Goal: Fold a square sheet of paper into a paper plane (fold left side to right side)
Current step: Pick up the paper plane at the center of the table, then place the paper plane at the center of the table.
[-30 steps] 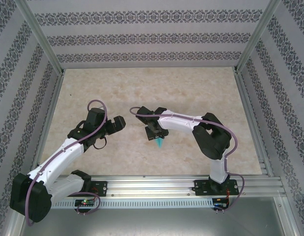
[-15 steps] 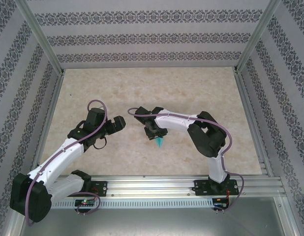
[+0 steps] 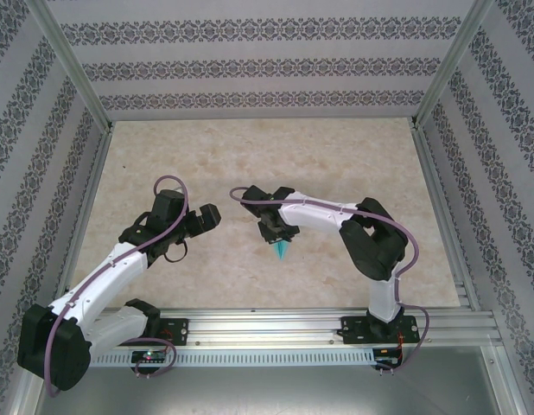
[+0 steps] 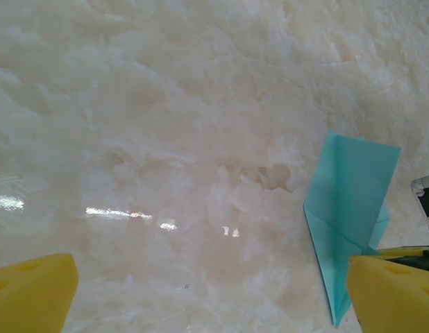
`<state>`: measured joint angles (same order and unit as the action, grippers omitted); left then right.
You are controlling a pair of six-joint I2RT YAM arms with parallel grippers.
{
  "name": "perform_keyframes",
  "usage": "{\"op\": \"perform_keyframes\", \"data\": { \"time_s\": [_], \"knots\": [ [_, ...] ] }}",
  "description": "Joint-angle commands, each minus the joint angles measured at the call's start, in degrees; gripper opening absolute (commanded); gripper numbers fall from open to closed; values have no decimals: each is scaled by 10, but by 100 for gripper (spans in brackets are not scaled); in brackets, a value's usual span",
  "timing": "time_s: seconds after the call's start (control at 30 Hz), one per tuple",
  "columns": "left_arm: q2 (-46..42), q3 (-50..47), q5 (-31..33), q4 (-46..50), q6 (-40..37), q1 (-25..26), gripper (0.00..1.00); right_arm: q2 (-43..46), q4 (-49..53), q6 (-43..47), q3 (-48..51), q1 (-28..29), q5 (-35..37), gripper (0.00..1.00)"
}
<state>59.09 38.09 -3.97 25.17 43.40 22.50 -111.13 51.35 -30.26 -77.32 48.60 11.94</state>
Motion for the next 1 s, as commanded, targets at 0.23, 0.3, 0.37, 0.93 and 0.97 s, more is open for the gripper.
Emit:
{"op": "perform_keyframes", "data": {
  "time_s": [0.23,0.3,0.37,0.93,0.97],
  "knots": [
    [-3,10,4,27,-15,-4,100,46,-41,5,44,-28,-51,0],
    [-8,11,7,31,-16,-4,100,82,-48,19,58,-39,-52,0],
    [-14,10,9,32,-16,-4,100,114,-54,29,75,-55,-56,0],
    [-21,6,4,39,-11,-4,100,72,-109,26,123,-107,-129,14],
    [-21,5,4,38,-11,-4,100,72,-110,24,122,-106,-133,16]
  ]
}}
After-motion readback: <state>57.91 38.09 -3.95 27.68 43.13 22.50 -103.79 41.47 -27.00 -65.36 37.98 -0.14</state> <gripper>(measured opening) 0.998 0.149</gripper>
